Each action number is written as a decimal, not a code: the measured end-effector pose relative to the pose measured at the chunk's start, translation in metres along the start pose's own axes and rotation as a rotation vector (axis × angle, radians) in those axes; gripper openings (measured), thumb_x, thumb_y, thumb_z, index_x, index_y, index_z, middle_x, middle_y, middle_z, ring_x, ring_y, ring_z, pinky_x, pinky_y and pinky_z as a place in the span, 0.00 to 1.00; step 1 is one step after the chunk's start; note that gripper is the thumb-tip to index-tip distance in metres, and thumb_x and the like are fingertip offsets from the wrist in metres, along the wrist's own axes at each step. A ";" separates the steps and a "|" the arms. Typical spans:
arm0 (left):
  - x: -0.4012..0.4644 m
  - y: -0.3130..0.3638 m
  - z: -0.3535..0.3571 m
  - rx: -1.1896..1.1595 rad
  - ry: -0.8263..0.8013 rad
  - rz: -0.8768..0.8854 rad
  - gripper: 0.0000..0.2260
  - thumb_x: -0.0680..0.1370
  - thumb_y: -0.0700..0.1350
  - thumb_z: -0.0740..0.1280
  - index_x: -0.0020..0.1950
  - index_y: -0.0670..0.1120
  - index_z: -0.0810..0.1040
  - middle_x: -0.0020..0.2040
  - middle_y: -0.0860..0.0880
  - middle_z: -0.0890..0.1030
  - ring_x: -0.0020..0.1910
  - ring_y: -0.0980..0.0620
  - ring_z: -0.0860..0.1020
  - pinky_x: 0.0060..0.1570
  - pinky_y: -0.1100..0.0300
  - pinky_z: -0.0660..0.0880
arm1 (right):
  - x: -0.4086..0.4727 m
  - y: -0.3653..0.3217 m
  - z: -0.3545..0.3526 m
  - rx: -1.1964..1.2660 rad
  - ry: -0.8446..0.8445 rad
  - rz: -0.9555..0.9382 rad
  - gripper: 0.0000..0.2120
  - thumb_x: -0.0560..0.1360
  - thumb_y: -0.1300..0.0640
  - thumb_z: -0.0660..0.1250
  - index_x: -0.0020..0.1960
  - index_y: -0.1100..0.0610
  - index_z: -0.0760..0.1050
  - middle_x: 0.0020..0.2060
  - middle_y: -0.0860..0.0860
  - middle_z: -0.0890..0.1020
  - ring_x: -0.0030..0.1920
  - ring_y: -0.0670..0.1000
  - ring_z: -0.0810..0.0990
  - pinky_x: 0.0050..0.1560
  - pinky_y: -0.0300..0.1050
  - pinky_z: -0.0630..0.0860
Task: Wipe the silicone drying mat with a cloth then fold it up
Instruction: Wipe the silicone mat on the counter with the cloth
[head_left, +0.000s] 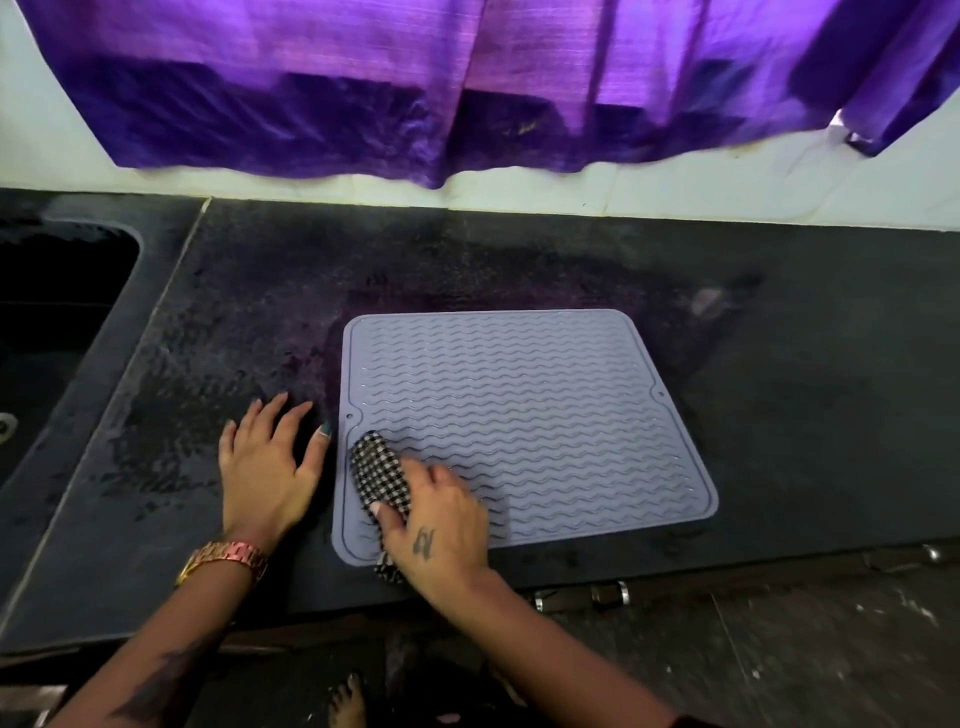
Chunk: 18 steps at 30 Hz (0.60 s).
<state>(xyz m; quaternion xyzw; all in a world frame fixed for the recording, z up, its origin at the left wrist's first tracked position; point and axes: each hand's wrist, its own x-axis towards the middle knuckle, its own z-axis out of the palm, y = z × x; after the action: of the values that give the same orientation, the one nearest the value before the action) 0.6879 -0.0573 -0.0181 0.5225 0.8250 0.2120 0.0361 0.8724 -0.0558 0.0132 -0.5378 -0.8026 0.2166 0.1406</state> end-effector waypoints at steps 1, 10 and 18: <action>0.000 -0.001 0.000 0.006 -0.003 0.001 0.33 0.72 0.64 0.47 0.68 0.47 0.72 0.72 0.44 0.68 0.74 0.44 0.59 0.73 0.47 0.47 | 0.000 0.009 -0.004 0.004 0.015 0.023 0.23 0.73 0.44 0.62 0.66 0.49 0.66 0.56 0.54 0.76 0.56 0.57 0.75 0.52 0.49 0.73; -0.001 -0.001 0.001 0.026 -0.013 0.005 0.36 0.70 0.67 0.48 0.68 0.47 0.72 0.72 0.45 0.67 0.74 0.45 0.58 0.73 0.47 0.47 | -0.009 0.123 -0.073 -0.079 0.187 0.291 0.24 0.74 0.43 0.63 0.67 0.50 0.69 0.54 0.52 0.77 0.50 0.51 0.76 0.45 0.42 0.71; 0.000 -0.002 0.002 0.040 -0.011 0.010 0.36 0.70 0.68 0.49 0.68 0.47 0.73 0.72 0.44 0.68 0.74 0.44 0.59 0.73 0.46 0.49 | -0.015 0.206 -0.124 -0.106 0.310 0.513 0.26 0.71 0.44 0.69 0.65 0.55 0.72 0.51 0.59 0.77 0.52 0.62 0.77 0.48 0.51 0.73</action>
<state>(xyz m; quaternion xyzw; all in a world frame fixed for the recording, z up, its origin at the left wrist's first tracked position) 0.6865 -0.0573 -0.0212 0.5285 0.8262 0.1929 0.0291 1.1002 0.0224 0.0175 -0.7561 -0.6198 0.1180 0.1739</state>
